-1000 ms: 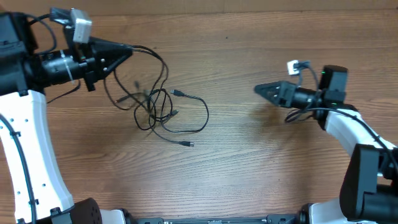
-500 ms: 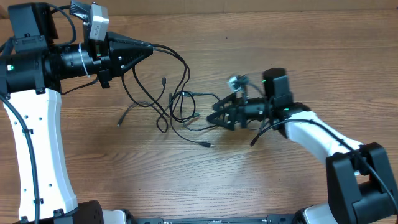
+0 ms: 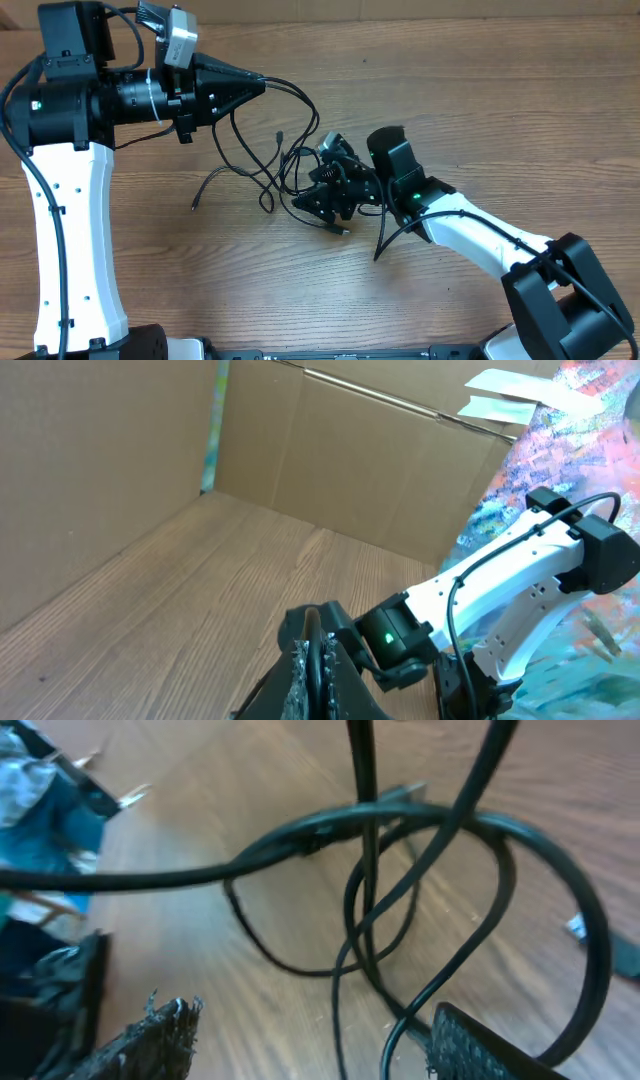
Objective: Untangle cables
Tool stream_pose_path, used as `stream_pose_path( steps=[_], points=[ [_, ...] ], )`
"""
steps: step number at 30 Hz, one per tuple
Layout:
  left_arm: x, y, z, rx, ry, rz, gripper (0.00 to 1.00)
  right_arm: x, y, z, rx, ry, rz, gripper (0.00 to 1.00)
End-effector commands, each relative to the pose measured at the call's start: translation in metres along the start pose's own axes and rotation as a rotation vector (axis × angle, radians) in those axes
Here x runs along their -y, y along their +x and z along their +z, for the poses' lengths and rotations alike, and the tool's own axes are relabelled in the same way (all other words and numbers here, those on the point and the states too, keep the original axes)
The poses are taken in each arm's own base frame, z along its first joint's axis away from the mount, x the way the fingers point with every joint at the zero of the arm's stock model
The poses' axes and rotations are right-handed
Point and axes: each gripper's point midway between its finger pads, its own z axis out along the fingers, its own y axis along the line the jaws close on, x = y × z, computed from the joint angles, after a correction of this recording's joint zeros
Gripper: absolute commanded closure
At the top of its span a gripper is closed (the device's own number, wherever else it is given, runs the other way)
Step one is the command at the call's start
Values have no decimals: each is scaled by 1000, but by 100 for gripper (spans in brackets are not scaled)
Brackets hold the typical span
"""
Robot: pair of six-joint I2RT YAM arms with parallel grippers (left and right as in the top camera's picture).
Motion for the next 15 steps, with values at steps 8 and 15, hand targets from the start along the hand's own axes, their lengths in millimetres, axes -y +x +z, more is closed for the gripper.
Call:
stream_pose_path(
  steps=[8, 15],
  points=[
    [21, -14, 1, 21, 38, 37, 96, 12, -1, 35, 56, 44, -13, 25],
    [20, -13, 1, 17, 31, 33, 96, 4, -1, 43, 61, 49, -29, 23]
  ],
)
